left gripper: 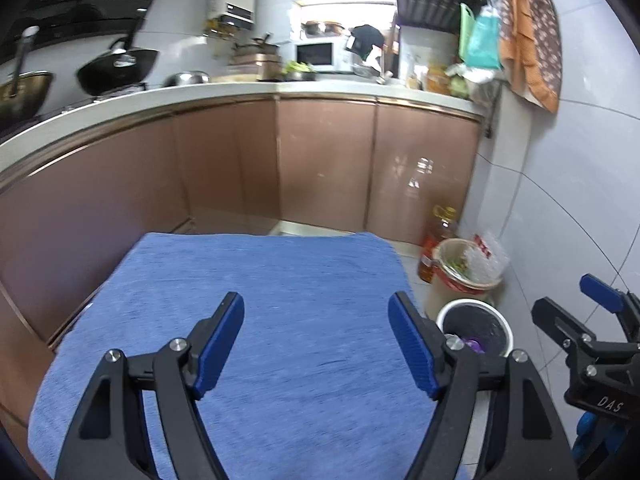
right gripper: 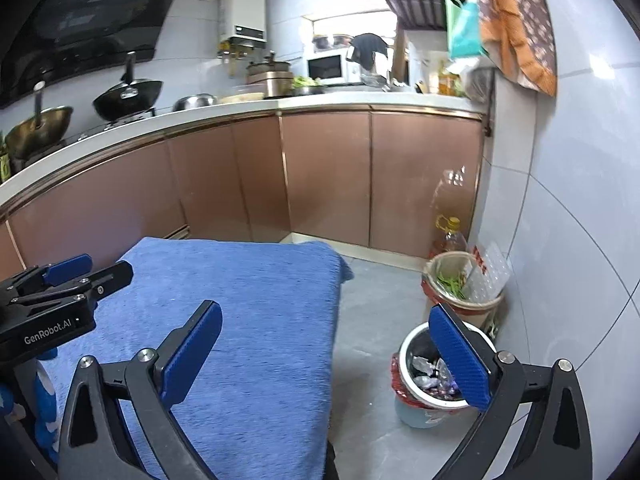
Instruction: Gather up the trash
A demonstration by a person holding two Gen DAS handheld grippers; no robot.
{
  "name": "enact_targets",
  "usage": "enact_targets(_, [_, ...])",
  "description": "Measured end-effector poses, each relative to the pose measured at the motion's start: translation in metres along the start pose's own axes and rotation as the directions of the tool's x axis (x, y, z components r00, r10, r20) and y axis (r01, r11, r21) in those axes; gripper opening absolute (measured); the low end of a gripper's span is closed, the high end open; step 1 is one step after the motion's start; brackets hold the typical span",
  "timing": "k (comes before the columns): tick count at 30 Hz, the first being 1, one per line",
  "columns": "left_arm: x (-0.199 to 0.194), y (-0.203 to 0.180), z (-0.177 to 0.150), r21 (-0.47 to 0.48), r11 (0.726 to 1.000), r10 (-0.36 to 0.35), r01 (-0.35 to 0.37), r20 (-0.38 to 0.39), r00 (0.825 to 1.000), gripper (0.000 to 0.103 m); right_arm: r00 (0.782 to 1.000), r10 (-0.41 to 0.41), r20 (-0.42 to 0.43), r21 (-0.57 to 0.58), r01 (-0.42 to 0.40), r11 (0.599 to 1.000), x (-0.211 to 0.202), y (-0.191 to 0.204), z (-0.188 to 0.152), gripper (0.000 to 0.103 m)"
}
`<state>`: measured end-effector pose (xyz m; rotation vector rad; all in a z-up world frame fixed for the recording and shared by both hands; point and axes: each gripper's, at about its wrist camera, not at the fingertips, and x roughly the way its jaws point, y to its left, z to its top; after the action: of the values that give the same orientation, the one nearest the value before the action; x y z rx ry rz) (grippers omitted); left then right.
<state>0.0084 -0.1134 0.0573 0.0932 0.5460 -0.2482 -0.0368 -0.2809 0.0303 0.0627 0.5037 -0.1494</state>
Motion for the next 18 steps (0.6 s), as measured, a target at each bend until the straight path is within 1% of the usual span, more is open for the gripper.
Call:
enact_targets(3, [-0.018,0.016,-0.005,-0.009,0.999,0.05,-0.05,0.037,0.998,0.073,1.0,0.005,0.014,-0.024,-0.005,1.0,-0.01,0.017,0.0,0.102])
enact_targets(7, [-0.038,0.034,-0.008,-0.028,0.995,0.097,-0.095,0.08,0.992,0.074,1.0,0.004,0.029,-0.063,-0.002,0.998,-0.019,0.033,0.0,0.103])
enact_targets(11, [-0.057,0.05,-0.005,-0.047,0.985,0.169,-0.165,0.123,0.978,0.075,0.999,0.014,0.048,-0.083,-0.01,0.996,-0.029,0.042,0.003,0.103])
enact_targets(13, [-0.062,0.055,-0.004,-0.059,0.982,0.186,-0.18,0.135,0.973,0.078,0.998,0.014,0.059,-0.09,-0.009,0.996,-0.033,0.045,0.004,0.103])
enact_targets(16, [-0.071,0.063,-0.003,-0.087,0.974,0.22,-0.209,0.15,0.964,0.079,0.997,0.014,0.074,-0.093,-0.007,0.996,-0.037,0.045,0.005,0.103])
enact_targets(18, [-0.075,0.066,-0.003,-0.1,0.965,0.256,-0.243,0.154,0.954,0.079,0.997,0.011,0.08,-0.089,-0.004,0.996,-0.039,0.043,0.006,0.103])
